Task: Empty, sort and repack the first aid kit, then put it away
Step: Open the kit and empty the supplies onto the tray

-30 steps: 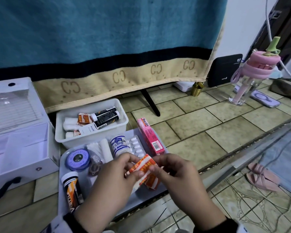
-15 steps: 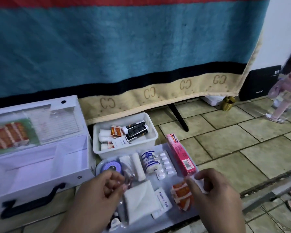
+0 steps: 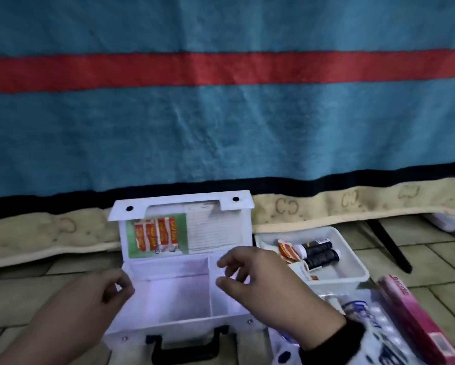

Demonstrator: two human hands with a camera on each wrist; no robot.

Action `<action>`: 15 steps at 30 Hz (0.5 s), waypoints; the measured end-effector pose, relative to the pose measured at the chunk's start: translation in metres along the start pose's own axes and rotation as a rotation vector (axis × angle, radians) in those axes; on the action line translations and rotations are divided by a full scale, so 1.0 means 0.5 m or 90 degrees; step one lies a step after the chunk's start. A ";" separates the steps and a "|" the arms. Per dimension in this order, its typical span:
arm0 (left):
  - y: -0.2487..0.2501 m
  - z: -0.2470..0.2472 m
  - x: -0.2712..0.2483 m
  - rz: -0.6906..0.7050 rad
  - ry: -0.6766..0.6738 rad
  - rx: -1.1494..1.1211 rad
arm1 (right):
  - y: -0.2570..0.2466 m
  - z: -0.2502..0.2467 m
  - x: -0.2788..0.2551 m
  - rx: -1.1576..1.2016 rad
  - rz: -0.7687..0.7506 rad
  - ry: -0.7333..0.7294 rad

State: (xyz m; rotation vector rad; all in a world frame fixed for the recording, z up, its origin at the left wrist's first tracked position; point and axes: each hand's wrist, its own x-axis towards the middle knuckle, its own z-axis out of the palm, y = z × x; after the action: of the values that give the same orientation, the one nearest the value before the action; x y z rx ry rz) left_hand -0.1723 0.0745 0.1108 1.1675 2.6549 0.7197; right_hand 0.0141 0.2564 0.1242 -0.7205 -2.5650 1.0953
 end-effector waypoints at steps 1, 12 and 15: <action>-0.012 -0.011 0.017 0.017 -0.006 0.011 | -0.022 0.015 0.028 -0.041 -0.018 -0.022; -0.061 -0.032 0.158 0.255 0.059 -0.042 | -0.128 0.118 0.222 -0.233 -0.119 0.054; -0.070 -0.029 0.183 0.281 0.102 0.024 | -0.129 0.132 0.239 -0.267 -0.103 0.088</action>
State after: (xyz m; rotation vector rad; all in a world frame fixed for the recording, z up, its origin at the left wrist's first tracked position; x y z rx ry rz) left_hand -0.2624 0.1152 0.1114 1.8074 2.5621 0.8624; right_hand -0.1360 0.2425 0.1312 -0.6371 -2.6989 0.4434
